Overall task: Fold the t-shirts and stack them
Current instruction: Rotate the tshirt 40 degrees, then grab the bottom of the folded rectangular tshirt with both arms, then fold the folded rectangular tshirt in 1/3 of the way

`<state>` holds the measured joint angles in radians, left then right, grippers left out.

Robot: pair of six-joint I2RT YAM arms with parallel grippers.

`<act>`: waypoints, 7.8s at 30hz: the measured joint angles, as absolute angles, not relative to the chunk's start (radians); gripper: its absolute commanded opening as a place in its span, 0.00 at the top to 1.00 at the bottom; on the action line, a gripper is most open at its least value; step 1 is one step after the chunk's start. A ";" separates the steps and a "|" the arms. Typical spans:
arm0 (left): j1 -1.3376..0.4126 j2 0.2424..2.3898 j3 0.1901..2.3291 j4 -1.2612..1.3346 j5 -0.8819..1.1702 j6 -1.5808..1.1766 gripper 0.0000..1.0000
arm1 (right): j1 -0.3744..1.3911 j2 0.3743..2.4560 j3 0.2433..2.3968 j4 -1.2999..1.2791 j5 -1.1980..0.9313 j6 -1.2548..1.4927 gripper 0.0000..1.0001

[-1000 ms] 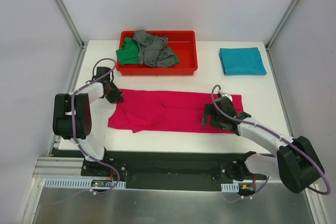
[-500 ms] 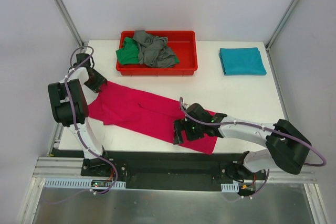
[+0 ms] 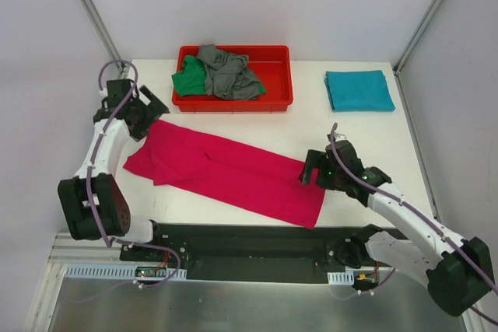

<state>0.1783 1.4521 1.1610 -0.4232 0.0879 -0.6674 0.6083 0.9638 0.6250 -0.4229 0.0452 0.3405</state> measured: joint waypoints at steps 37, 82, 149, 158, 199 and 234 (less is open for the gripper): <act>0.091 1.684 0.987 -0.318 0.259 -0.643 0.01 | 0.615 1.244 0.573 -0.359 -0.082 0.469 0.44; -1.095 1.411 0.828 -0.298 0.253 -0.553 0.19 | 0.593 0.946 0.480 -0.304 -0.097 0.440 0.04; -1.245 1.747 1.163 -0.391 0.165 -0.576 1.00 | 0.571 1.030 0.460 -0.185 -0.124 0.496 0.99; -1.245 1.801 1.332 -0.303 0.304 -0.583 1.00 | 0.464 0.729 0.508 -0.563 0.052 0.366 0.98; -0.775 1.235 0.734 -0.236 0.195 -0.641 1.00 | 0.755 1.671 1.307 -0.424 0.035 0.336 0.95; -0.554 1.253 0.777 -0.506 0.046 -0.620 0.01 | 0.760 2.073 1.668 -0.470 -0.035 0.240 0.07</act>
